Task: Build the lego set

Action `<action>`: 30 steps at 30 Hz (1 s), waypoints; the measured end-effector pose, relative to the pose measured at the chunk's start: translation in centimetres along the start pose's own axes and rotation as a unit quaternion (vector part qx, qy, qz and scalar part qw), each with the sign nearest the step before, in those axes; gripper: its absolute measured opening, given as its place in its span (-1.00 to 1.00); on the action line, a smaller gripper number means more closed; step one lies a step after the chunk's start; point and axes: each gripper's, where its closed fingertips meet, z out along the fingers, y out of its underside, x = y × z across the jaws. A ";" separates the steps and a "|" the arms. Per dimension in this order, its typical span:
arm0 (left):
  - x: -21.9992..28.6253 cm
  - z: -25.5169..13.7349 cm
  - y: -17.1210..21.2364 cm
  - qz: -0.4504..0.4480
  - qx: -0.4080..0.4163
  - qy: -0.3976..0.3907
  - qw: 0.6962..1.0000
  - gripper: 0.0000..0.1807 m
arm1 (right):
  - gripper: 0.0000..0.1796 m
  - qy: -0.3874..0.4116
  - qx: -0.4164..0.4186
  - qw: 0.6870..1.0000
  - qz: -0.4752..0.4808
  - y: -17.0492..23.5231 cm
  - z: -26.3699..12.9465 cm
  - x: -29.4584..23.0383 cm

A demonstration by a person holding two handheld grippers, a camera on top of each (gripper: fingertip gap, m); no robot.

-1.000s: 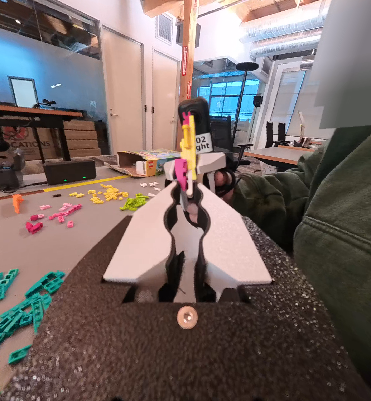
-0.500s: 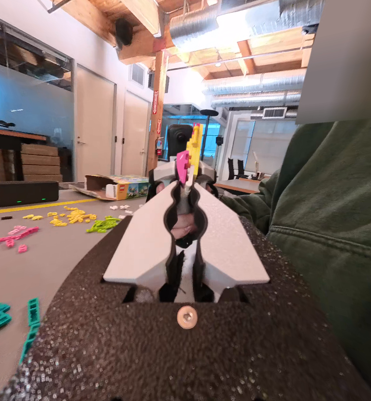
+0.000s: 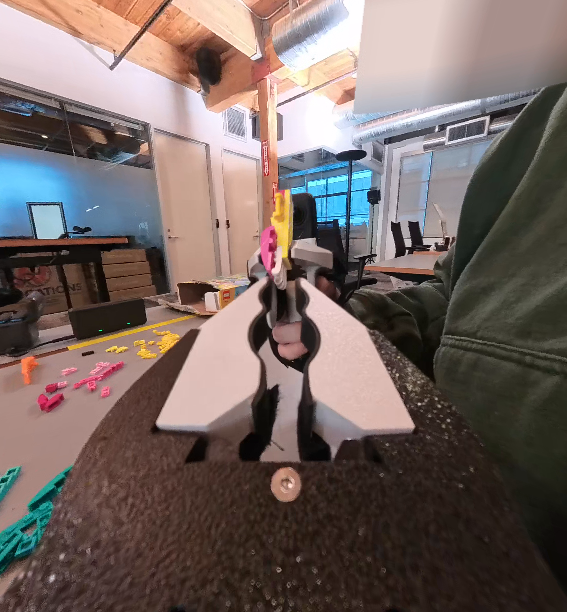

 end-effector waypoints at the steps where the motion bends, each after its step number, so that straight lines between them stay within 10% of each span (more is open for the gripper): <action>1: 0.0 0.0 -0.1 -0.001 0.001 -0.001 1.000 -0.94 | -0.83 -0.002 0.001 1.000 -0.002 0.0 0.0 -0.1; 28: 0.8 0.0 -0.4 -0.044 0.037 0.033 0.998 -0.98 | -0.84 -0.057 -0.065 0.994 -0.072 0.2 -0.3 -1.3; 30: 0.5 0.0 -0.9 0.006 0.033 0.001 0.999 -0.70 | -0.85 -0.052 -0.070 0.993 -0.079 0.1 -0.5 -1.2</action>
